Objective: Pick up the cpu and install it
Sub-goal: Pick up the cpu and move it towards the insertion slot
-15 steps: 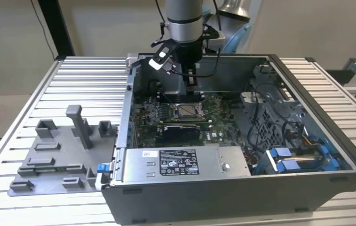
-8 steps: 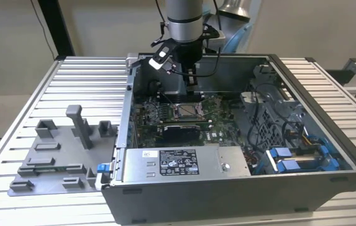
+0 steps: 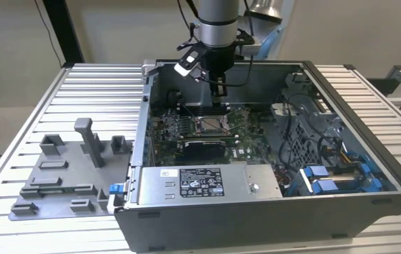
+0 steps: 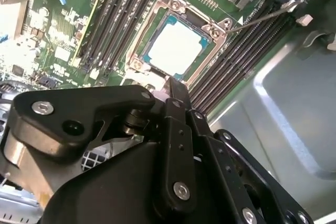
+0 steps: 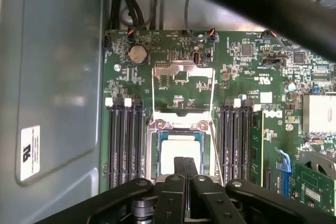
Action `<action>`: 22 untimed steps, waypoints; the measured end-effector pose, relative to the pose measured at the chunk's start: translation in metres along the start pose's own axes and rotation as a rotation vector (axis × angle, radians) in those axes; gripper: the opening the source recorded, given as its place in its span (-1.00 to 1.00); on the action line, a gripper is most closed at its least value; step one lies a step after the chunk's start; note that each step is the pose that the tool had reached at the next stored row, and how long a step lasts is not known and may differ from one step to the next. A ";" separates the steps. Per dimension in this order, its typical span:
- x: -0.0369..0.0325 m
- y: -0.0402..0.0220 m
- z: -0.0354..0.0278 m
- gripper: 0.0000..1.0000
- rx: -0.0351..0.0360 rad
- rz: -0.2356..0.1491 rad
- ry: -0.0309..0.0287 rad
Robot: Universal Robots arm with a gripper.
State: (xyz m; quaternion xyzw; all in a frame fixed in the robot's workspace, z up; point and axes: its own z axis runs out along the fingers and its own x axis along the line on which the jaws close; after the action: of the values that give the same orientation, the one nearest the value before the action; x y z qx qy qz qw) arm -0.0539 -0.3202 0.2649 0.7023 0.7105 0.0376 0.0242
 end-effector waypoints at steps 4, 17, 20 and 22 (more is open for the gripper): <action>-0.0002 0.0171 0.0015 -1.00 0.0222 0.000 0.0003; -0.0009 0.0762 0.0068 -1.00 0.0819 0.002 0.0009; -0.0011 0.0897 0.0085 -1.00 0.0920 0.002 0.0010; -0.0012 0.0982 0.0110 -1.00 0.0967 0.002 0.0012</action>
State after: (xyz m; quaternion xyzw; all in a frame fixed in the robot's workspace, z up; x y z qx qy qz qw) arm 0.0449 -0.3202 0.2625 0.7033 0.7108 0.0036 -0.0103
